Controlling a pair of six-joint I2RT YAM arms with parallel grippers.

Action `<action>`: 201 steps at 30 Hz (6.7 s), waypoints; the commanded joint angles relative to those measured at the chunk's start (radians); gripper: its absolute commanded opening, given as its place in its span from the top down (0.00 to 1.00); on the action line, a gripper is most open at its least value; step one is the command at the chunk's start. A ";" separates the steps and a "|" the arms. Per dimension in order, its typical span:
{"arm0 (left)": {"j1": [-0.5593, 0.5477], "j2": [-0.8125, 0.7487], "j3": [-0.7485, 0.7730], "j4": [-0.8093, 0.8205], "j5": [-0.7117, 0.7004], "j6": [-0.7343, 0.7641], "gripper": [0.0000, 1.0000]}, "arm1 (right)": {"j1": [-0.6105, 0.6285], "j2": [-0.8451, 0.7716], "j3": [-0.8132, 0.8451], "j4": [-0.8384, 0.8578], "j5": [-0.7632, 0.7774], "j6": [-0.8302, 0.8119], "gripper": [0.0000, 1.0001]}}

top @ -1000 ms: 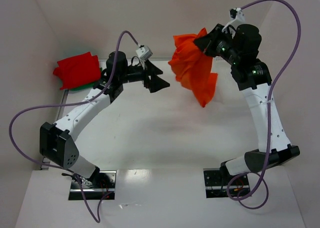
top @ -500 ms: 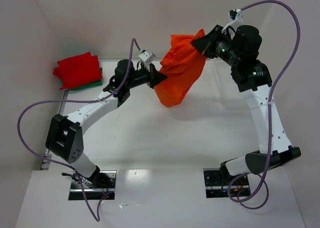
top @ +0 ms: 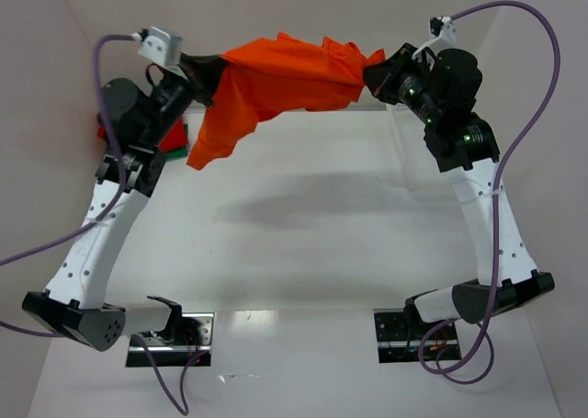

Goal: Fold and stack the t-shirts
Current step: Flatten out the tshirt

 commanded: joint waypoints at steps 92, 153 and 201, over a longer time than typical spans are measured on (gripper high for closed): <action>0.107 -0.306 -0.371 -0.034 0.277 -0.419 1.00 | 0.285 -0.043 -0.506 0.476 -0.310 0.359 0.01; 0.107 0.035 -0.604 -0.029 0.145 -0.372 0.00 | 0.315 0.171 0.279 0.029 0.013 0.015 1.00; -0.008 0.663 -0.218 -0.192 0.403 0.026 0.22 | 0.180 -0.153 -0.119 -0.059 0.158 0.077 1.00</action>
